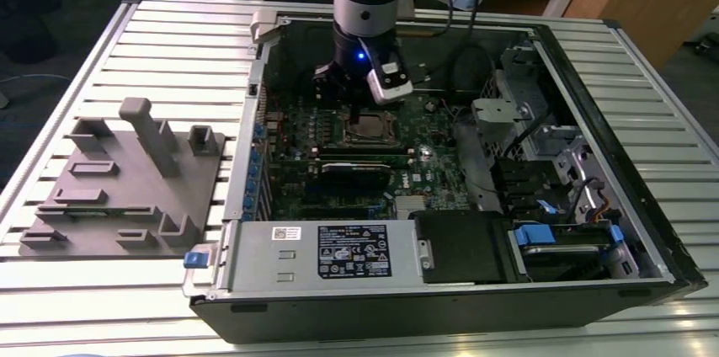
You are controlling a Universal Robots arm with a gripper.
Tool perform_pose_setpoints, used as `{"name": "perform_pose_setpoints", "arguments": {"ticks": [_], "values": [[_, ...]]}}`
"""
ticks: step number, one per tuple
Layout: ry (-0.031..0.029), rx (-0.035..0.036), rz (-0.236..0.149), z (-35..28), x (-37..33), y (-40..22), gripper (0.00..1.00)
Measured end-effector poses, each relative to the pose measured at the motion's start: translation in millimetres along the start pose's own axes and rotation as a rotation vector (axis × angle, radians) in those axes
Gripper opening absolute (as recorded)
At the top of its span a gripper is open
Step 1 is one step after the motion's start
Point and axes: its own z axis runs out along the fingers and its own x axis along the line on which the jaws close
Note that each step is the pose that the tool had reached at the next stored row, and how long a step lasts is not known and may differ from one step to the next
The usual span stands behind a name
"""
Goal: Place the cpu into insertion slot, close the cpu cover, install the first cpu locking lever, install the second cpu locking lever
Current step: 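Install the first cpu locking lever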
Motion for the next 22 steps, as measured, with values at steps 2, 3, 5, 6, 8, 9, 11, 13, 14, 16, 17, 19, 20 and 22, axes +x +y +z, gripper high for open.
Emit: {"name": "perform_pose_setpoints", "arguments": {"ticks": [2, 3, 5, 6, 8, 9, 11, 13, 14, 16, 17, 19, 20, 22], "values": [[0.0, 0.0, 0.0, 0.0, 1.1, -0.1, 0.11], [-0.0001, 0.0, 0.0, 0.0, 1.8, -0.2, 0.11], [-0.0001, 0.0001, 0.0, 0.0, 2.9, -0.3, 0.11], [-0.0001, 0.0, 0.0, 0.0, 3.3, -0.4, 0.11], [-0.0001, 0.0, 0.0, 0.0, 3.4, -0.4, 0.11], [-0.0001, 0.0, 0.0, 0.0, 3.5, -0.4, 0.11], [-0.0001, 0.0, 0.0, 0.0, 3.5, -0.4, 0.11], [0.0, 0.0, 0.0, 0.0, 3.6, -0.4, 0.11], [-0.0001, 0.0, 0.0, 0.0, 3.6, -0.4, 0.11], [-0.0001, 0.0, 0.0, 0.0, 4.3, -0.5, 0.11], [-0.0001, 0.0, 0.0, 0.0, 5.0, -0.6, 0.11], [-0.0001, 0.0, 0.0, 0.0, 6.5, -0.8, 0.11], [-0.0001, 0.0, 0.0, 0.0, 7.5, -0.9, 0.11], [0.0, 0.0001, 0.0, 0.0, 9.6, -1.2, 0.11]]}}
